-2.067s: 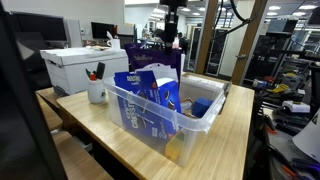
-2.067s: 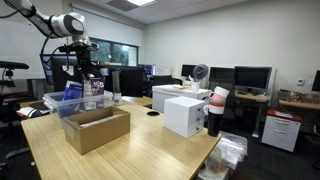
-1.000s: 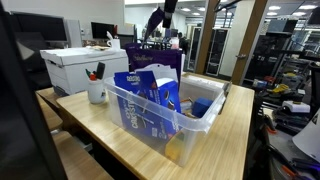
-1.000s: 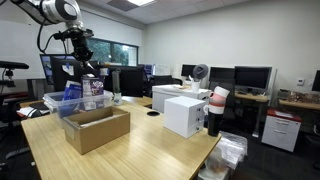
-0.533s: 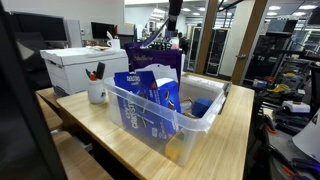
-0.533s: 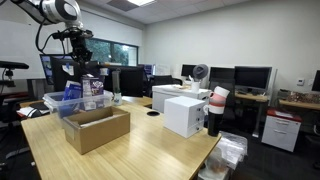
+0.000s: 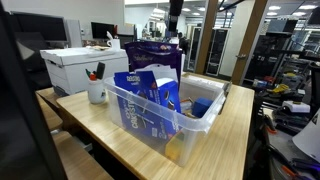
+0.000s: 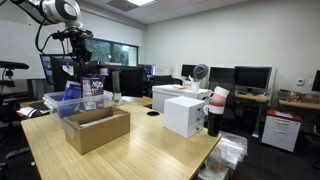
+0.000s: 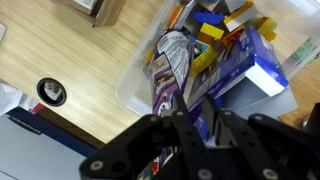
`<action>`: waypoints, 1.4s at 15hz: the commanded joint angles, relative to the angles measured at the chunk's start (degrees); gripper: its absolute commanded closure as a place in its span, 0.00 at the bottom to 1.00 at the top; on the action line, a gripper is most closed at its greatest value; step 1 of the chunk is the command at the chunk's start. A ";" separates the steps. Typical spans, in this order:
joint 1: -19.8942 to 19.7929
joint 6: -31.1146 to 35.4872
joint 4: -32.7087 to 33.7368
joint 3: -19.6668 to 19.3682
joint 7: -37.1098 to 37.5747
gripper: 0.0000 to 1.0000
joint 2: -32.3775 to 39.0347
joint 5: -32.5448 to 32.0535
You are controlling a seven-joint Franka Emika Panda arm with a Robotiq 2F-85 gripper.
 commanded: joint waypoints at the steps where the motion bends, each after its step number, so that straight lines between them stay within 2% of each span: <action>1: 0.17 -1.58 0.54 -0.20 -1.62 0.95 -0.15 0.81; 3: 0.20 -1.68 0.55 -0.16 -1.59 0.98 -0.06 0.83; 7: 0.22 -1.74 0.56 -0.14 -1.60 0.95 0.02 0.80; 8: 0.21 -1.55 0.39 -0.13 -1.52 0.70 0.02 0.49; 9: 0.17 -1.27 0.22 -0.21 -1.76 0.70 0.03 0.87; 11: 0.12 -0.95 0.04 -0.27 -1.75 0.64 0.08 0.97; 16: -0.03 0.94 -1.35 -0.66 -3.44 0.38 0.01 2.48; 21: -0.52 6.97 -5.31 -1.87 -8.84 0.10 -0.28 5.15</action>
